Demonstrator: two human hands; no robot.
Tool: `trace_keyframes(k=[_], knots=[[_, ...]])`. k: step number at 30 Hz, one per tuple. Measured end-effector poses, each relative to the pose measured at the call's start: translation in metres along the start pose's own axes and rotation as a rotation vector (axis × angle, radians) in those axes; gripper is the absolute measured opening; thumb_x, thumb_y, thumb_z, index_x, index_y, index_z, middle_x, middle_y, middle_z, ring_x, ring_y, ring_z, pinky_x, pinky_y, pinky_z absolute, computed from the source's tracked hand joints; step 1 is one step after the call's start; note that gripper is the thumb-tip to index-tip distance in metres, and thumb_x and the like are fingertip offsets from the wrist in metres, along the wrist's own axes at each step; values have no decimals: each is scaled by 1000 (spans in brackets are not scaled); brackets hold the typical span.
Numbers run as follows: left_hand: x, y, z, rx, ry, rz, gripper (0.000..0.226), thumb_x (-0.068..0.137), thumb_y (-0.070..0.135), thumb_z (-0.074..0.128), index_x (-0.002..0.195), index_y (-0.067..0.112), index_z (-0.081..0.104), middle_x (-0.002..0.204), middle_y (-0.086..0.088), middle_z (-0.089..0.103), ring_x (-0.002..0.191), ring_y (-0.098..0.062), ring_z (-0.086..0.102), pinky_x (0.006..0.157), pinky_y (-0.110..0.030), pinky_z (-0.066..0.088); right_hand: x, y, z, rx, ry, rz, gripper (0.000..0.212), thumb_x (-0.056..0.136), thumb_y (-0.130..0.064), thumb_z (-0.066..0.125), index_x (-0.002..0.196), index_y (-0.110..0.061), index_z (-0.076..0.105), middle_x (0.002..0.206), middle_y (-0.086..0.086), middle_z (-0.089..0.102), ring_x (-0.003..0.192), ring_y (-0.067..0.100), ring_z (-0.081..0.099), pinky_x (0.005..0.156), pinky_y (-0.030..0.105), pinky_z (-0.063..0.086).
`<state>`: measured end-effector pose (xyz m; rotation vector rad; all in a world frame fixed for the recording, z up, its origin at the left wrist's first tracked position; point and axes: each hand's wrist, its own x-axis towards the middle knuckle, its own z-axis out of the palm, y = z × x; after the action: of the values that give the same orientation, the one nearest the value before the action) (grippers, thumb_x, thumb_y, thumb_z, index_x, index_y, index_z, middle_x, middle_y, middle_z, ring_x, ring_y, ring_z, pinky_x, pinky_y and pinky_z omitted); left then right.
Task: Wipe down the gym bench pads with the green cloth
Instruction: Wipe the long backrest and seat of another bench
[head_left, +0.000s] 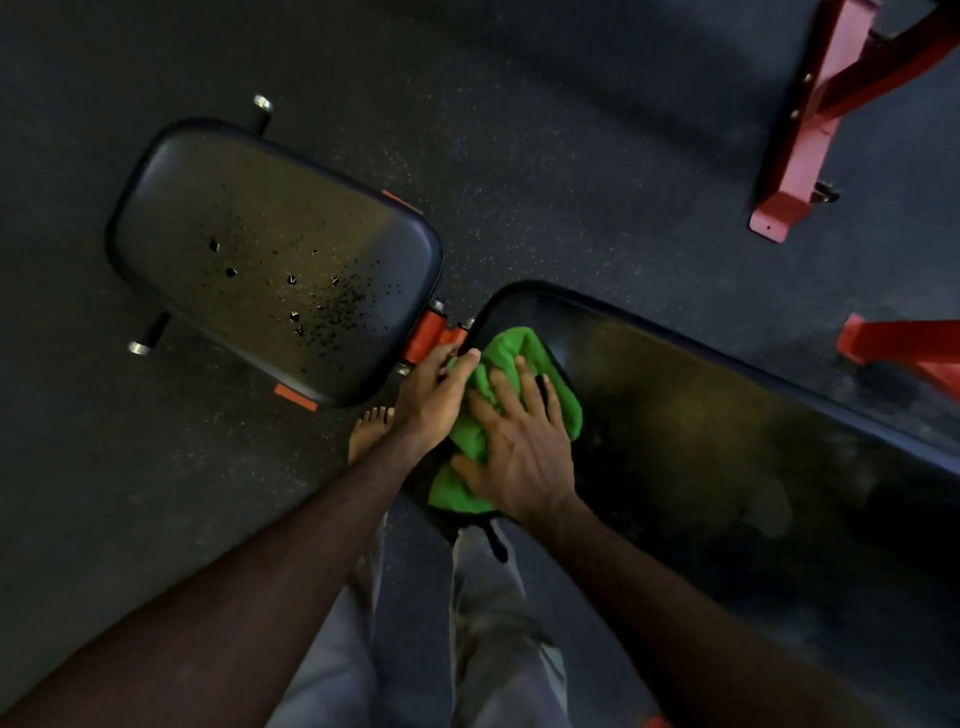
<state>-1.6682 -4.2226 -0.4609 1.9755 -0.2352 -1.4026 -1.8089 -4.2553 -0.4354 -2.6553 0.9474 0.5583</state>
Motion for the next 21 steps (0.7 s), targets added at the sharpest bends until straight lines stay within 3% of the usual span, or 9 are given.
trace_keyframes(k=[2,5,7,10,14,17,21], knots=[[-2,-2,3,11,15,24,49,102,49,56,147,32,54,147,7,57,133,-14,52,105,-27,40,5,-19,5,55,5,102,86,86,-64,62,158,-24,39,165,11,34,157,42,16,126,58,9],[-7,-4,9,21,28,60,54,102,49,56,153,33,47,156,7,48,142,-12,44,116,-30,35,-27,-30,16,8,-37,-38,78,90,-57,65,158,-28,39,167,10,30,158,41,7,127,58,5],[-8,-6,11,9,29,68,56,101,49,57,153,31,47,158,8,46,144,-11,42,121,-36,33,-62,-10,12,-15,-45,-82,85,83,-62,69,157,-32,39,168,7,30,159,39,7,127,57,6],[-9,-5,13,60,41,84,59,100,50,59,153,27,47,159,5,45,146,-13,40,122,-41,32,-107,24,-3,15,48,160,100,75,-72,66,162,-36,30,168,7,30,158,38,11,125,61,16],[-14,1,21,186,23,196,60,102,46,57,155,23,44,164,2,36,152,-14,30,125,-36,25,-104,7,-9,45,97,400,110,67,-72,67,163,-33,28,171,11,20,157,46,3,123,67,7],[-17,-4,25,245,29,243,59,104,43,55,157,22,41,165,0,33,153,-15,27,125,-37,23,-63,-21,2,30,61,313,117,66,-72,77,163,-29,28,170,15,16,155,53,2,119,69,2],[-16,-15,10,249,52,267,50,105,40,52,152,23,48,158,1,45,145,-14,40,122,-36,31,-37,-26,11,6,72,158,103,75,-63,78,160,-26,34,167,11,28,156,48,12,123,63,10]])
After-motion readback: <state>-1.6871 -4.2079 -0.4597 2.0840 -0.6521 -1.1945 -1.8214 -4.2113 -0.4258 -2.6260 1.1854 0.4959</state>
